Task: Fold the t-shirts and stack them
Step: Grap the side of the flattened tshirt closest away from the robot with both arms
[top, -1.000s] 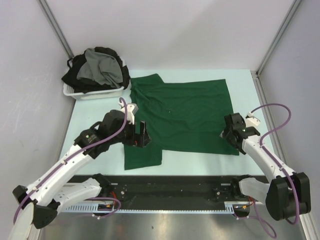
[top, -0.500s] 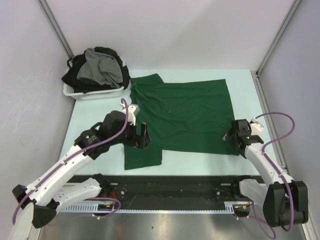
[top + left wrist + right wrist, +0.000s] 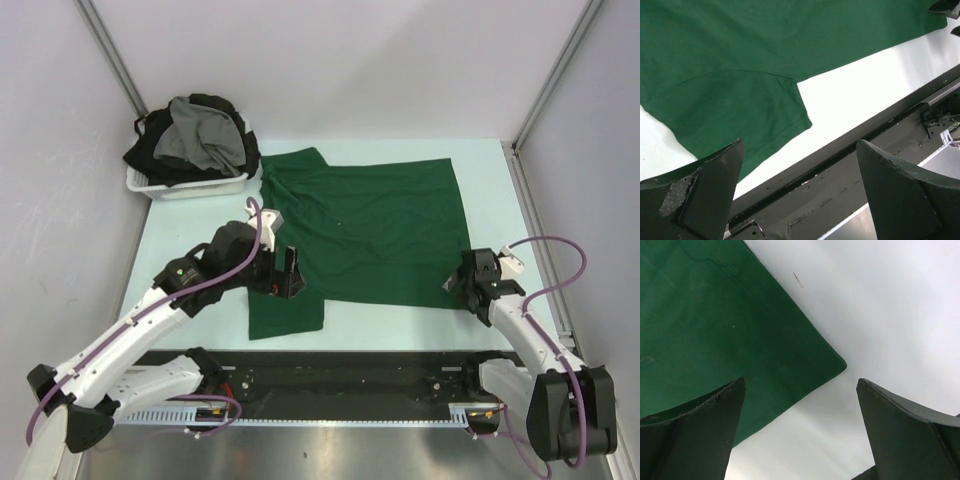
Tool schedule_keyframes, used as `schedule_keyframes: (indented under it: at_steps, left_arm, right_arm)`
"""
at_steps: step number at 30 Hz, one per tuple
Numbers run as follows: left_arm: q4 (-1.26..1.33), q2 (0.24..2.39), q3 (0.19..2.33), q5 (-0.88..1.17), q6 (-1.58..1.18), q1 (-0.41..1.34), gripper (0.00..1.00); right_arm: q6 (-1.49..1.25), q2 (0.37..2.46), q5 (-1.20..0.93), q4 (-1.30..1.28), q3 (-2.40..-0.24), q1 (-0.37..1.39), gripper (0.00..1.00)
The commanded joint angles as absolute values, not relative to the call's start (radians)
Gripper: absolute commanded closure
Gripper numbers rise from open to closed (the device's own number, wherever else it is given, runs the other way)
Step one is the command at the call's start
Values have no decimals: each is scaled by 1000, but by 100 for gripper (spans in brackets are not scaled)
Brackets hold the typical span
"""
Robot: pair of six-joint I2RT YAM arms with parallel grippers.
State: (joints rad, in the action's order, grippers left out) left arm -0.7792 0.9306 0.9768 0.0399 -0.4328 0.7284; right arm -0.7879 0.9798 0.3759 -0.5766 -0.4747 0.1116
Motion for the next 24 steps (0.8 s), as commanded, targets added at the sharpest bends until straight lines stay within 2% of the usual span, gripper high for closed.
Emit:
schedule_keyframes:
  at_steps: [1,11,24]
  left_arm:
    - [-759,933,997,57,-414,736,1]
    - [-749,956,1008,69,-411,738,1]
    - [-758,966,1026,60,-397,741,0]
  right_arm:
    - [-873,966,426,-590,-463,126,1]
    - [-868,1035,437,-595,-489,107,1]
    - [-789,1101,328,-407,-459,51,1]
